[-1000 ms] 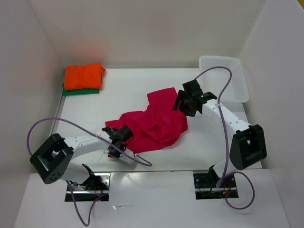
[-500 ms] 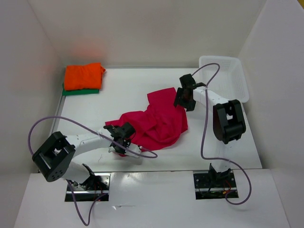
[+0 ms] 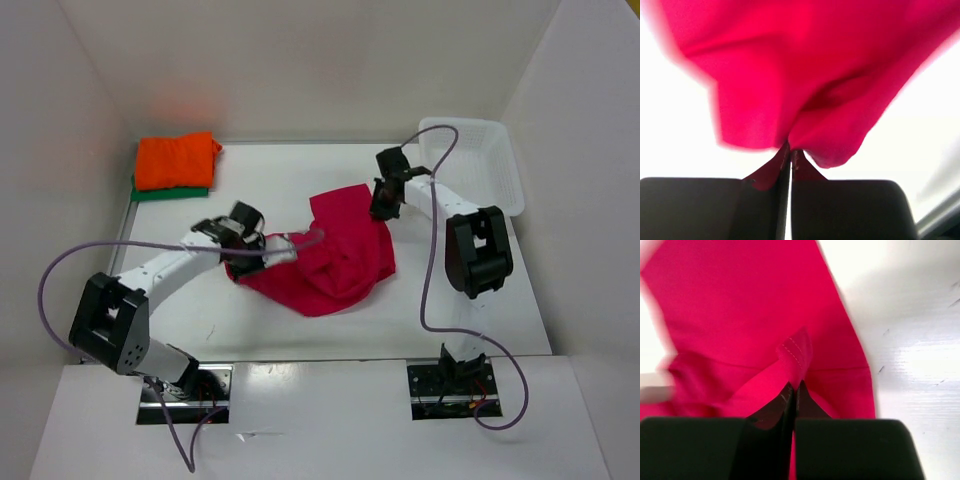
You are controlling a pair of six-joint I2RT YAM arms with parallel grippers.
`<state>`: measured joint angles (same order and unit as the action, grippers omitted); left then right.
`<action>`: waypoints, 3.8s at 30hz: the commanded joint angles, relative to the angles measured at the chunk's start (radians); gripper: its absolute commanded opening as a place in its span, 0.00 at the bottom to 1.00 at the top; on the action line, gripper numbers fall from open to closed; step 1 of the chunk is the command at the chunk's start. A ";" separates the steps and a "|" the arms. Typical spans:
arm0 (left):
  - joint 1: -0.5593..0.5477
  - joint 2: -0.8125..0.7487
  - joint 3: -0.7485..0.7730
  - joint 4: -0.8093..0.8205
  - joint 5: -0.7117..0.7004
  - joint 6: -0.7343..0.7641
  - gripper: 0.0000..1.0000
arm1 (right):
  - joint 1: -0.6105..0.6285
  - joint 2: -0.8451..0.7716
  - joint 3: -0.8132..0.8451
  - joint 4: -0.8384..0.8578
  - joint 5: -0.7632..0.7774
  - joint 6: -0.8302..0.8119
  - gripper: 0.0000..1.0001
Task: Fold and stack the t-shirts
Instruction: Flatten out the tshirt
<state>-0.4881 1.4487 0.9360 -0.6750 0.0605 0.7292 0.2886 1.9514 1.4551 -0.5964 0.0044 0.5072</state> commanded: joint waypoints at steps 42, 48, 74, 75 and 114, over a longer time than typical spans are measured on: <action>0.520 0.111 1.147 0.089 0.243 -0.341 0.00 | -0.084 -0.054 1.353 -0.419 0.227 -0.038 0.00; 0.502 0.079 1.013 0.068 0.243 -0.265 0.00 | -0.075 -0.129 1.143 -0.425 0.258 -0.038 0.00; 0.483 0.137 0.560 -0.077 0.156 -0.169 0.00 | -0.037 -0.473 0.044 -0.195 0.042 0.015 0.00; 0.483 0.168 0.669 -0.077 0.156 -0.197 0.00 | -0.060 -0.336 0.312 -0.239 0.042 -0.001 0.00; 0.505 -0.303 -0.143 0.054 0.081 0.081 0.00 | 0.187 -1.011 -0.637 -0.181 -0.040 0.436 0.00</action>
<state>0.0154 1.1530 0.8009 -0.6128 0.1421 0.7681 0.4549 0.9649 0.8612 -0.8822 0.0097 0.8364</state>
